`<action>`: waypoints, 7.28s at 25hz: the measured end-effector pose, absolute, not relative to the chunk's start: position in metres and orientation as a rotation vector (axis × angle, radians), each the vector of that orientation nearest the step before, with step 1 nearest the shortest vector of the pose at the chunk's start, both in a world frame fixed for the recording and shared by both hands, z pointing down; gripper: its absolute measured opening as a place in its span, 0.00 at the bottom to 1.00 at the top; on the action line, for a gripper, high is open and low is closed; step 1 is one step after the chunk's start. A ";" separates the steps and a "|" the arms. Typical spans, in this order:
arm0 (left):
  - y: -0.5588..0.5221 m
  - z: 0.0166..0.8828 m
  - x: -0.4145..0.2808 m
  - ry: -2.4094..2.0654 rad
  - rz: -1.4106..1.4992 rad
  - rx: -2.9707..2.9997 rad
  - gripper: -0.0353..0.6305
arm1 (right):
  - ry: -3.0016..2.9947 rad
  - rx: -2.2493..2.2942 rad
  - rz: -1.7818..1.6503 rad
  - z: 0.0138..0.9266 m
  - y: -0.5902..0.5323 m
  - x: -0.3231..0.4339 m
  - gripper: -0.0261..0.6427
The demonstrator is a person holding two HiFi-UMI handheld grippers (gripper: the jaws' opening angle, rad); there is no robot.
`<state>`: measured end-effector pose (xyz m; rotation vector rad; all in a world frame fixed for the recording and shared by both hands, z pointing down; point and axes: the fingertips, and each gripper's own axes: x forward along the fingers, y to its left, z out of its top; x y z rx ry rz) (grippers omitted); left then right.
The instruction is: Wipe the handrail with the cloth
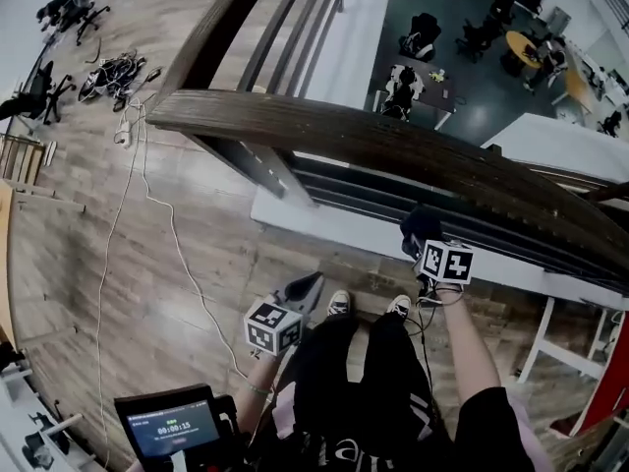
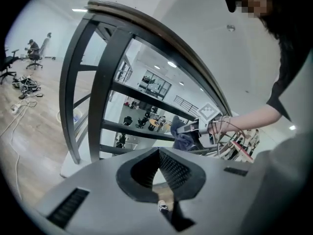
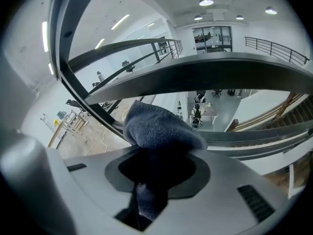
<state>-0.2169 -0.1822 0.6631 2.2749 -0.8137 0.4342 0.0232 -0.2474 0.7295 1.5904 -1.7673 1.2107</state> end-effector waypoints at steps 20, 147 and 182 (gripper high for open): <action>-0.197 0.736 -0.307 -0.862 0.381 2.148 0.06 | -1.892 1.446 1.183 0.811 -0.420 -0.210 0.20; 0.119 0.547 -0.038 -0.615 0.286 2.511 0.06 | -1.760 2.226 1.175 0.570 0.199 0.158 0.20; 0.283 0.528 0.011 -0.750 0.255 2.500 0.06 | -1.999 1.874 1.099 0.555 0.327 0.149 0.20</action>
